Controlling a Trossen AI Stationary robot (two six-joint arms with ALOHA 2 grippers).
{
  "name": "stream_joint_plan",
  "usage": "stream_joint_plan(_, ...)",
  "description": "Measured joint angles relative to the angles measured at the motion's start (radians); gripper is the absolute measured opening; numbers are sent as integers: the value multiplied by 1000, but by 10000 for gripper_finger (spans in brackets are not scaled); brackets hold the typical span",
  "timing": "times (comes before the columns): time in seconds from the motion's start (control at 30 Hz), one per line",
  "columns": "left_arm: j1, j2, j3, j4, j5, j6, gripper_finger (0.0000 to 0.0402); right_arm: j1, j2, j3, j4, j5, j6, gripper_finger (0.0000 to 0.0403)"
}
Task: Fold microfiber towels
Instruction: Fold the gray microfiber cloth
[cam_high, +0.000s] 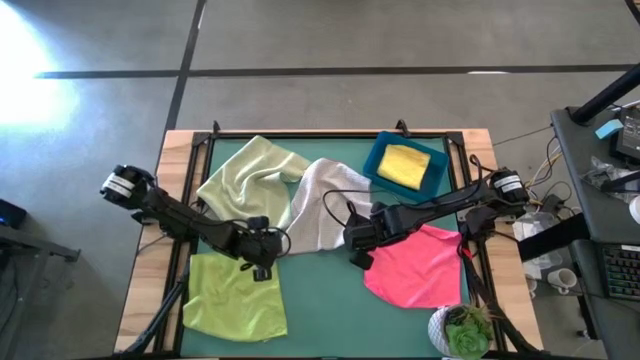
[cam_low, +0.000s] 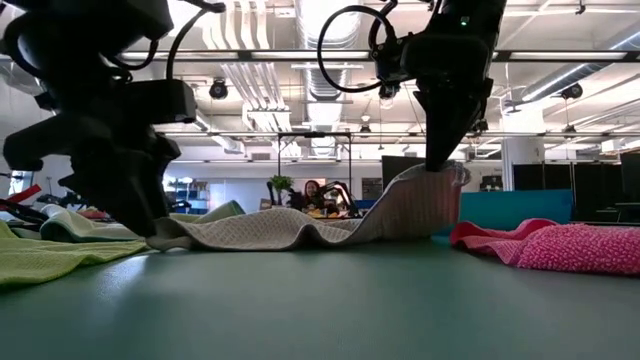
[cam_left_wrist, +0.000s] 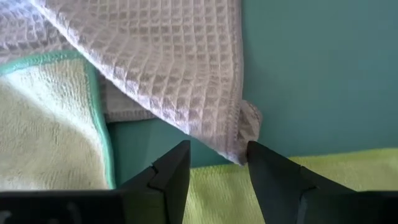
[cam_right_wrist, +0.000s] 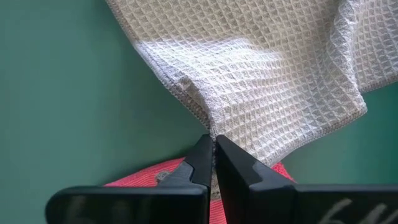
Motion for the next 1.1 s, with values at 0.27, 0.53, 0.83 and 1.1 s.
stream_joint_plan(0.27, 0, 15, -34, 46, -10, -50, 141, 0, 0, 1, 0, -1, 0, 8)
stream_joint_plan(0.53, 0, 15, -33, 61, -20, -47, 69, 0, 0, 1, 1, -1, 0, 8)
stream_joint_plan(0.83, 0, 13, -33, 115, -16, 7, 5, 1, -3, 1, 0, -7, 0, 8)
stream_joint_plan(1.1, 0, -70, 48, -88, 21, 146, 1, 33, -16, 100, -114, -14, 0, 8)
